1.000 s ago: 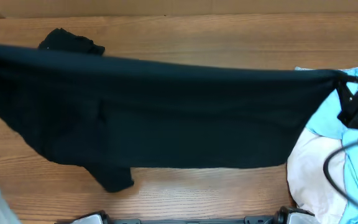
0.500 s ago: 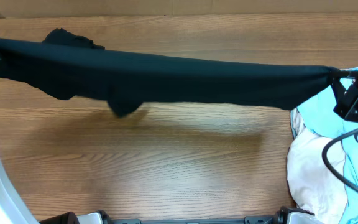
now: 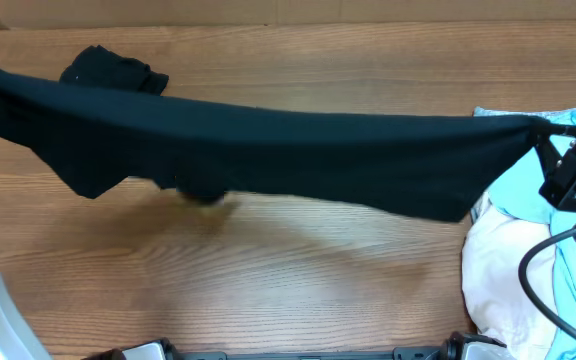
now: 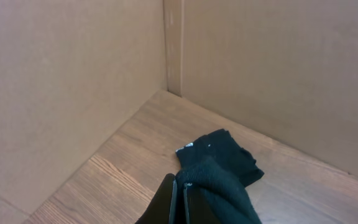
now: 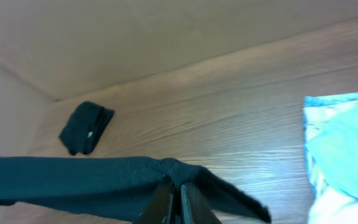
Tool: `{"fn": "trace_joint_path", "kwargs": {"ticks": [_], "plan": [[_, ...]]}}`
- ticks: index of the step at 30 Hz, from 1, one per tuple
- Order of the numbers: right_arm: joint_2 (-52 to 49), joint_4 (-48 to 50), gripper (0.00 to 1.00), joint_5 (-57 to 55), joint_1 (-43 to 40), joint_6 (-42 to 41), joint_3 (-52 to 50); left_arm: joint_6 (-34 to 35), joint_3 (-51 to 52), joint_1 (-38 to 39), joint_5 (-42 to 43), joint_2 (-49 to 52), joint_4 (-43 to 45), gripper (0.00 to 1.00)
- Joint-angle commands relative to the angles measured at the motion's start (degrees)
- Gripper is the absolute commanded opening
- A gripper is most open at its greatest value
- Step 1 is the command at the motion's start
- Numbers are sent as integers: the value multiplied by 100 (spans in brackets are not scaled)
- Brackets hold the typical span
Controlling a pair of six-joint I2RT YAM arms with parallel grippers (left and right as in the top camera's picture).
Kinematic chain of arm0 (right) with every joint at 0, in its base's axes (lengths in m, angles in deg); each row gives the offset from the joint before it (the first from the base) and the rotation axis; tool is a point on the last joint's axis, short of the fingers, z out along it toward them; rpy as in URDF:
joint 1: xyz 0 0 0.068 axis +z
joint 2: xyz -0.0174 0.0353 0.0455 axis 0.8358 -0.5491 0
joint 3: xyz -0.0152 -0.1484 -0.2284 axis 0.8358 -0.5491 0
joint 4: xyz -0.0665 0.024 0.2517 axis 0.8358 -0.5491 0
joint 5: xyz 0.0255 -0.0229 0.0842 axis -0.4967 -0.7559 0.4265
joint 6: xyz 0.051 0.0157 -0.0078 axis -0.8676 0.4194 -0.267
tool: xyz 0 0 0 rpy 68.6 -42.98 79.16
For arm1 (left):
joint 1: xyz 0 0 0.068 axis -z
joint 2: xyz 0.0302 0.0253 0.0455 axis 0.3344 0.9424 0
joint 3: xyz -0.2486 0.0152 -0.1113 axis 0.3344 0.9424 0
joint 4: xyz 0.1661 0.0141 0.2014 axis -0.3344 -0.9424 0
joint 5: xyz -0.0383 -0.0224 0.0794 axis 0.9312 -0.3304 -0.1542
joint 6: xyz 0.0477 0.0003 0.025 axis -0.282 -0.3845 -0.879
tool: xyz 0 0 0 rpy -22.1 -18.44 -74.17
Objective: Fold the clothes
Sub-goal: 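Lift the T-shirt with both grippers and stretch it across the table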
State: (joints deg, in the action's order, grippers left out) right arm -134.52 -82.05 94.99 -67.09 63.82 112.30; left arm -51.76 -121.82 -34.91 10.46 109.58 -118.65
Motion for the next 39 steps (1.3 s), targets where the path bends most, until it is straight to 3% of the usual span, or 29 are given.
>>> {"fn": "trace_joint_path", "kwargs": {"ticks": [1, 18, 30, 39], "plan": [[-157, 24, 4, -409, -15, -2, 35, 63, -50, -37, -144, 210, 42, 4], [-632, 24, 4, -289, -15, 24, -424, 52, -50, -37, 590, 413, 114, 4], [179, 24, 4, -85, 334, -214, -407, -9, -50, -37, -133, -31, 166, 4], [481, 24, 4, -437, 343, -367, -457, 17, -50, -37, -24, 66, 240, 4]]}}
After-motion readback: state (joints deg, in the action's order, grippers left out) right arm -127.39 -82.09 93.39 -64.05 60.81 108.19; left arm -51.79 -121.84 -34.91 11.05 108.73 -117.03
